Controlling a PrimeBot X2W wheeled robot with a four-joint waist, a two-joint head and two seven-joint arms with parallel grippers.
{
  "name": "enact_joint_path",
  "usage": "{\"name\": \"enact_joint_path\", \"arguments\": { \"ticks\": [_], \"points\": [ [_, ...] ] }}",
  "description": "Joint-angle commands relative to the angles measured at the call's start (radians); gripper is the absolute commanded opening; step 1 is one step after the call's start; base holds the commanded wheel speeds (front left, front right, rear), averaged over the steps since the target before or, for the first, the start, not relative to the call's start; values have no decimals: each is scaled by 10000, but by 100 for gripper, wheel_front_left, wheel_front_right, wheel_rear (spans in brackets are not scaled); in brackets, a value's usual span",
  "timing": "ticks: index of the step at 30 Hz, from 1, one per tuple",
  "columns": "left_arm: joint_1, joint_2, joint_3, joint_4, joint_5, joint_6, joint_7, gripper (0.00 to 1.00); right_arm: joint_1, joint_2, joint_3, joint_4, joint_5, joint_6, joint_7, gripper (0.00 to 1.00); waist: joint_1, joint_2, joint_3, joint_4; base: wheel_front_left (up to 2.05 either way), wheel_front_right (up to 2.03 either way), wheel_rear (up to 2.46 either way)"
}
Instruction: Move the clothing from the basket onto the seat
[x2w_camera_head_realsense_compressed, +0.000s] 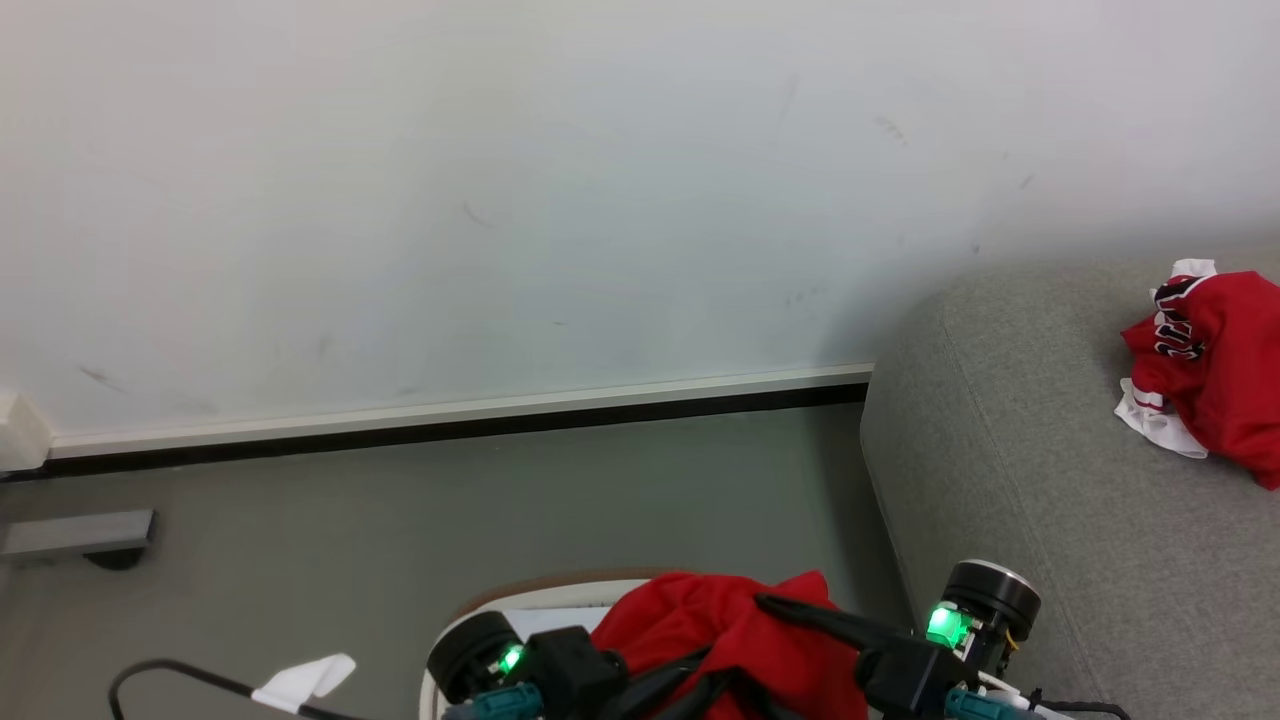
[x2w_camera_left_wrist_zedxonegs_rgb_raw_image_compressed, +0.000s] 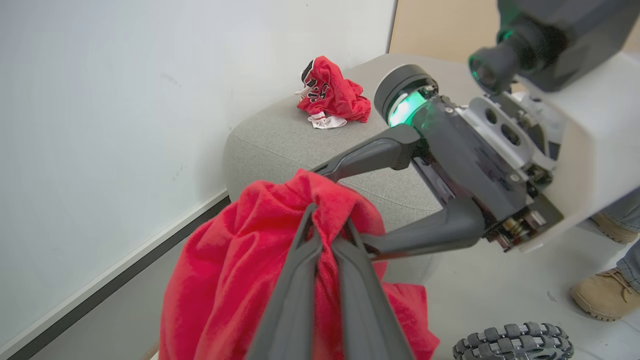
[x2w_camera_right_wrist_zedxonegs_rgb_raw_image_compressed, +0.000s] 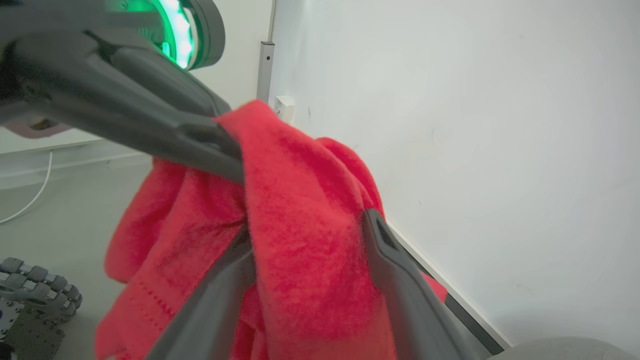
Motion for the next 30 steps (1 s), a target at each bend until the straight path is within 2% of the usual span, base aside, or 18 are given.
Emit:
{"name": "enact_joint_path", "arguments": {
  "ticks": [1, 4, 5, 6, 7, 8, 10, 11, 24, 27, 30],
  "points": [
    [-136, 45, -36, 17, -130, -52, -94, 0, -124, 14, 68, 110, 175, -26, -76, 0, -1, -1, 7, -27, 0, 0, 0],
    [-144, 22, -114, 114, -256, -72, -207, 0, -54, 68, -78, 262, 433, -26, -235, 0, -1, -1, 26, -80, 0, 0, 0],
    [-146, 24, -134, 154, -269, -61, -229, 3, -10, 78, -142, 300, 515, -26, -270, 0, -1, -1, 33, -103, 0, 0, 0],
    [-126, 18, -152, 198, -297, -64, -278, 13, 26, 80, -241, 340, 574, -26, -315, 0, -1, -1, 42, -129, 0, 0, 0],
    [-108, 8, -158, 244, -317, -66, -331, 31, 61, 76, -340, 375, 616, -28, -377, 0, -1, -1, 51, -154, 0, 0, 0],
    [-86, 5, -174, 302, -333, -68, -379, 44, 105, 70, -433, 409, 643, -31, -394, 0, -1, -1, 59, -181, 0, 0, 0],
    [1, -32, -135, 417, -351, -15, -529, 91, 181, 40, -693, 476, 654, -36, -488, 0, -1, -1, 85, -254, 0, 0, 0],
    [63, -69, -99, 483, -408, 14, -583, 100, 239, 19, -805, 510, 655, -37, -540, 0, -1, -1, 93, -297, 0, 0, 0],
    [-43, -578, -201, 1371, -134, 225, -1568, 100, 1202, -213, -2949, 353, 285, -29, -837, 0, -1, -1, 365, -1323, 0, 0, 0],
    [-136, -866, -296, 1717, -38, 282, -1947, 100, 1588, -258, -3784, 107, 67, -28, -803, 0, -1, -1, 443, -1852, 0, 0, 0],
    [-175, -1011, -340, 1873, -18, 281, -2094, 100, 1767, -272, -4142, -37, -38, -28, -764, 0, -1, -1, 474, -2119, 0, 0, 0]
  ]
}}
